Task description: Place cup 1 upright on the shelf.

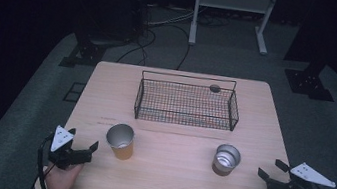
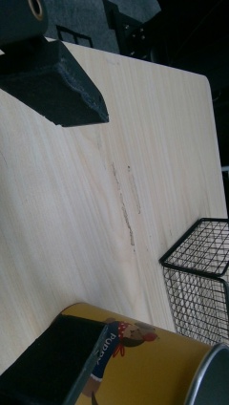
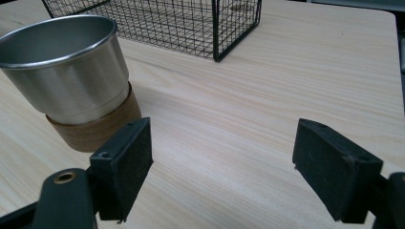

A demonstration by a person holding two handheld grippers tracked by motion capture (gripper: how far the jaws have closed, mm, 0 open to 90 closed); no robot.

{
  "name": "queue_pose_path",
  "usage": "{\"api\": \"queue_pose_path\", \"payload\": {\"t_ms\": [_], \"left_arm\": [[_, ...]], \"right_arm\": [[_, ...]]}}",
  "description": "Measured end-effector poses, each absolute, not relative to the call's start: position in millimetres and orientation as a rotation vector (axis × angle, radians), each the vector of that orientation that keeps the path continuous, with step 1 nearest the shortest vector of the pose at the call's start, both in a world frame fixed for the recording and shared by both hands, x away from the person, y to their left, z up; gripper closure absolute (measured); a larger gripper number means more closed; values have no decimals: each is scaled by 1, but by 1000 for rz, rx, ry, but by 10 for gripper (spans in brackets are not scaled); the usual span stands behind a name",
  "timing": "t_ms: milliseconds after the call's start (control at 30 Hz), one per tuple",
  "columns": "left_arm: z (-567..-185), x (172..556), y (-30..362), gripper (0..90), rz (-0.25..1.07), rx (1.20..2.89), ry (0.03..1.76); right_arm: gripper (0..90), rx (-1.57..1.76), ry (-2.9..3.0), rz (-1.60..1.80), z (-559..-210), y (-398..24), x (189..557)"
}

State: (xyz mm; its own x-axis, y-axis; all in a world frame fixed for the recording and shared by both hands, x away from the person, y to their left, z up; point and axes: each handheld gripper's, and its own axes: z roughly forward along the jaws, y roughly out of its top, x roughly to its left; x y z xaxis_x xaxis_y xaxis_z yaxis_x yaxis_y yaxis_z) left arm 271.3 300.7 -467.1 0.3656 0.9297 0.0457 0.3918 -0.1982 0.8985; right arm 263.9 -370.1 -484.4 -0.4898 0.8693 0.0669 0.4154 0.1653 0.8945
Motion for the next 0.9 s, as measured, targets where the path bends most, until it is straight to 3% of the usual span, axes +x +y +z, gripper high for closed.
{"api": "queue_pose_path", "payload": {"t_ms": [900], "left_arm": [[-465, 267, 307, 26, 779, 1741, 1152]], "right_arm": [[124, 1061, 2135, 1371, -458, -347, 232]]}}
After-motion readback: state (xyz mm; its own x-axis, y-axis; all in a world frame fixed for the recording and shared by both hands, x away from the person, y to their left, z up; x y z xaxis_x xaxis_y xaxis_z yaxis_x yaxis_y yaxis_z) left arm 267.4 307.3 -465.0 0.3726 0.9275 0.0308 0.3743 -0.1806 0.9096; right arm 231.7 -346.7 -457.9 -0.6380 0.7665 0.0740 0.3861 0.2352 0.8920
